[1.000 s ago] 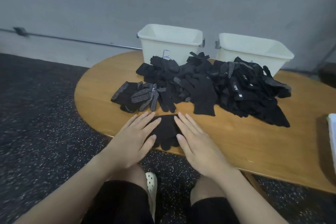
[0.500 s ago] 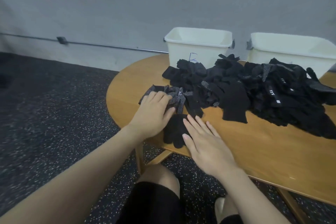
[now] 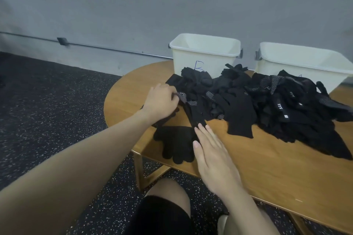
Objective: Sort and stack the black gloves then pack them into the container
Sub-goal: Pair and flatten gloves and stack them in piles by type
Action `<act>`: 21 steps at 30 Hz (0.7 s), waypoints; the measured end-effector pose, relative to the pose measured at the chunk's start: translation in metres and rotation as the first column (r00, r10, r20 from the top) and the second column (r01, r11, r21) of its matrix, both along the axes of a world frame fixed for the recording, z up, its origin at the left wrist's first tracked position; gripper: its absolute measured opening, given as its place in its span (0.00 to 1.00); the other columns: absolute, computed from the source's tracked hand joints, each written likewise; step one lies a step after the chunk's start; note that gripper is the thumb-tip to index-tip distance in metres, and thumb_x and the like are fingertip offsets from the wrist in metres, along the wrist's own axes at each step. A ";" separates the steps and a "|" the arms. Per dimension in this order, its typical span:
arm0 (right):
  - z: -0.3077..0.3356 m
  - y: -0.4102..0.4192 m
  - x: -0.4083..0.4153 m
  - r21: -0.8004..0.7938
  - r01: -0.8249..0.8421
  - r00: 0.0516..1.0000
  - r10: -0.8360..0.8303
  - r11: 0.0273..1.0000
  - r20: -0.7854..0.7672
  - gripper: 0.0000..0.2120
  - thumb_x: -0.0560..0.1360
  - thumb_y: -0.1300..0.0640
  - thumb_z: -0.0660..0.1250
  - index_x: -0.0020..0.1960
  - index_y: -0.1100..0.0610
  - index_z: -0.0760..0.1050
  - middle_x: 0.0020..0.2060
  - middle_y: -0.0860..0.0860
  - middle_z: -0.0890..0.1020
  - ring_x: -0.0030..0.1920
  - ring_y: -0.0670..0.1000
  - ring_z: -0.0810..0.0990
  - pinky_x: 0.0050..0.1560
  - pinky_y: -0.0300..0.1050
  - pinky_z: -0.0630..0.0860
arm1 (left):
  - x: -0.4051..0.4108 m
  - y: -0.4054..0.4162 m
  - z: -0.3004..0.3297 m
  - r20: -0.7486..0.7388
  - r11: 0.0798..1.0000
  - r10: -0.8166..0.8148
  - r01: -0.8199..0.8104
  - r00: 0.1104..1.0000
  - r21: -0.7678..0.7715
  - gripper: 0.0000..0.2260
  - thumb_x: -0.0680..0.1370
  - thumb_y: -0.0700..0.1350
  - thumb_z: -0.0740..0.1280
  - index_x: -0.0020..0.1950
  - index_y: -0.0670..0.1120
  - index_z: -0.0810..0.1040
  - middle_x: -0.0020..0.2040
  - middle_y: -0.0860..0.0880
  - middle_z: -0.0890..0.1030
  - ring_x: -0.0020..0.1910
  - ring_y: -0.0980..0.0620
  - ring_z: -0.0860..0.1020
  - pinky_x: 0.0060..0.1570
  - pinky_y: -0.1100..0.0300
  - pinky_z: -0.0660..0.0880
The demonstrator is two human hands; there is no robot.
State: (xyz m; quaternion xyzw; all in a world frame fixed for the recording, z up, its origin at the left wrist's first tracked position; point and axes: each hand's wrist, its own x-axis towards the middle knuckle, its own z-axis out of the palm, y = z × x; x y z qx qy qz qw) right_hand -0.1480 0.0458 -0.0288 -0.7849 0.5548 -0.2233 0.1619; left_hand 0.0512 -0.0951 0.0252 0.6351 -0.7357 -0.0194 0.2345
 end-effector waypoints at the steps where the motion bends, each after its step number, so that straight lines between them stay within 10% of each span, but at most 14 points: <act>1: -0.001 -0.001 0.000 0.003 0.005 0.999 -0.005 1.000 0.031 0.30 0.84 0.40 0.41 0.83 0.49 0.55 0.81 0.37 0.54 0.79 0.33 0.42 0.79 0.35 0.43 | 0.002 0.001 0.008 -0.068 1.000 0.004 -0.004 0.998 -0.001 0.09 0.79 0.44 0.62 0.40 0.46 0.74 0.41 0.47 0.79 0.45 0.41 0.76 0.46 0.49 0.72; 7: 0.016 -0.008 0.002 0.193 0.080 0.892 -0.157 0.978 0.424 0.19 0.86 0.44 0.54 0.73 0.45 0.72 0.73 0.40 0.72 0.74 0.37 0.65 0.73 0.35 0.59 | -0.005 0.028 0.056 -0.307 0.992 -0.099 0.070 0.947 -0.103 0.14 0.81 0.42 0.62 0.35 0.50 0.69 0.34 0.53 0.74 0.35 0.52 0.72 0.36 0.54 0.62; 14: 0.066 -0.004 0.007 0.529 -0.297 0.179 -0.498 0.795 0.848 0.33 0.81 0.32 0.54 0.66 0.60 0.75 0.60 0.59 0.84 0.59 0.56 0.85 0.67 0.53 0.77 | -0.034 0.098 0.066 -0.260 0.918 -0.375 0.318 0.890 -0.236 0.09 0.82 0.44 0.64 0.43 0.46 0.77 0.38 0.52 0.78 0.39 0.56 0.75 0.43 0.60 0.70; 21: 0.087 0.009 -0.043 0.550 -0.071 0.238 -0.521 0.832 0.820 0.35 0.77 0.37 0.69 0.73 0.60 0.72 0.64 0.55 0.83 0.61 0.56 0.84 0.65 0.58 0.78 | -0.047 0.159 0.029 0.186 0.780 -0.592 0.616 0.784 -0.113 0.15 0.82 0.59 0.60 0.49 0.49 0.78 0.48 0.54 0.78 0.47 0.55 0.75 0.51 0.56 0.71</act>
